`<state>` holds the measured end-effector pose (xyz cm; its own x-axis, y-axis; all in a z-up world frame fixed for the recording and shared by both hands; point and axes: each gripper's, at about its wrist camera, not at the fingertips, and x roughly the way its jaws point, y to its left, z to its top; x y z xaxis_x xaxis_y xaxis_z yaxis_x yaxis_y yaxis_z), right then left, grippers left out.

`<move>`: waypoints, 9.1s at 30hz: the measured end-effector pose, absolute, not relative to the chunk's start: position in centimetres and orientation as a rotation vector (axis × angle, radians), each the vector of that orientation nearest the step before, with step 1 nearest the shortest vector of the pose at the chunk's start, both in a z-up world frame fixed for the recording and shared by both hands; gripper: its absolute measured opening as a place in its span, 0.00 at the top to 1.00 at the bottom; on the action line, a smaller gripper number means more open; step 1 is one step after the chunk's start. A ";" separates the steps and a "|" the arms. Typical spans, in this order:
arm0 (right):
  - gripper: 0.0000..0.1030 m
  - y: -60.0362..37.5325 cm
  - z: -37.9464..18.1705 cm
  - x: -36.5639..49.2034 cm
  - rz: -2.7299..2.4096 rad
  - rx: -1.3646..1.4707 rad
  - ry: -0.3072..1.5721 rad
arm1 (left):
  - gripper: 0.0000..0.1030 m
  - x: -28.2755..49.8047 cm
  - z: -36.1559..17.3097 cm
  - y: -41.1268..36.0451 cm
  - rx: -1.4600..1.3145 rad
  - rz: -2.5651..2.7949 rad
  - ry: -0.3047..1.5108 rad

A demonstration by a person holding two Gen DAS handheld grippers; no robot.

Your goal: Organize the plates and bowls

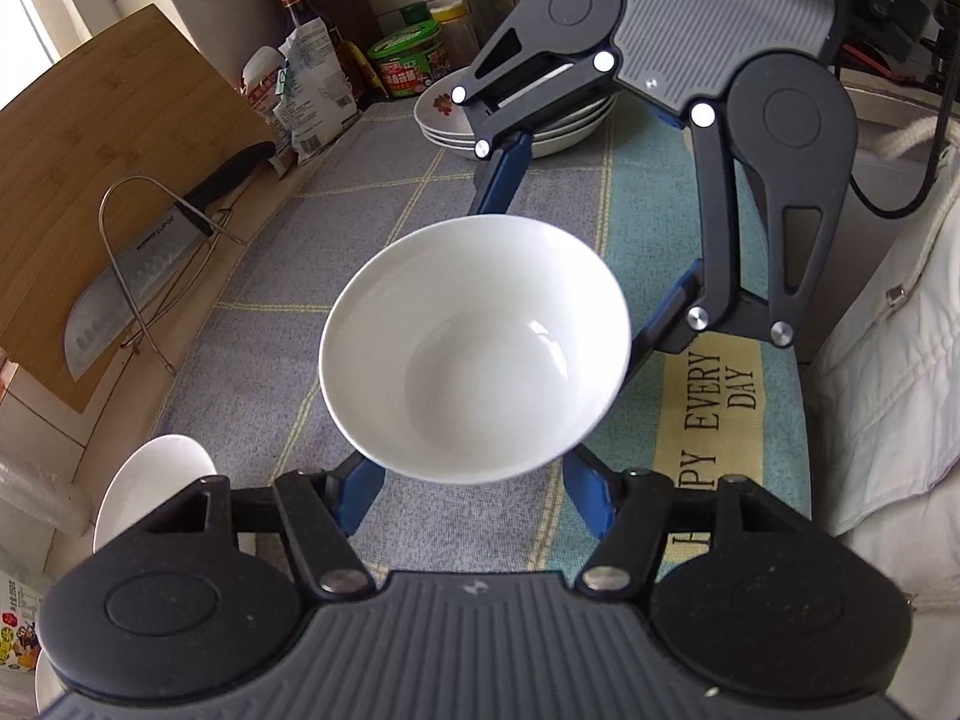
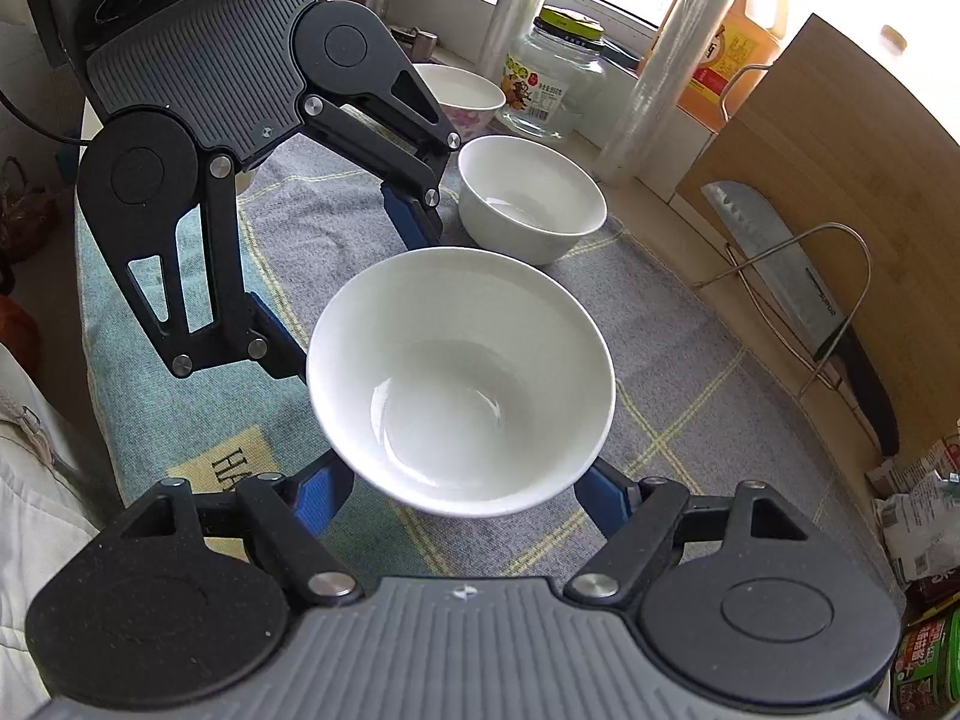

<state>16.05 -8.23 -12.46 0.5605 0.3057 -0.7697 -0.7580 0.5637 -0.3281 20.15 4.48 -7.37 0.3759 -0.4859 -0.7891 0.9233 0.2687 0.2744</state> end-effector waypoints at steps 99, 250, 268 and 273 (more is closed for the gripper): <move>0.00 4.8 -15.9 25.9 0.322 -0.333 0.659 | 0.06 34.7 -5.8 12.6 0.090 -0.453 0.935; 0.17 -4.2 -11.1 18.2 0.170 -0.313 0.581 | 0.37 32.1 -1.1 2.6 0.196 -0.865 1.055; 0.17 -8.7 -12.4 16.8 0.053 -0.247 0.652 | 0.37 30.8 -3.3 -4.0 0.267 -0.958 1.099; 0.17 -9.1 -12.6 16.7 0.059 -0.217 0.665 | 0.36 30.5 -3.6 -4.5 0.290 -0.960 1.101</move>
<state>16.68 -9.10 -12.59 0.7859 -0.0156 -0.6181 -0.1232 0.9757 -0.1812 30.54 -4.47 -3.60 0.1159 -0.5101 -0.8523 0.7750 0.5832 -0.2437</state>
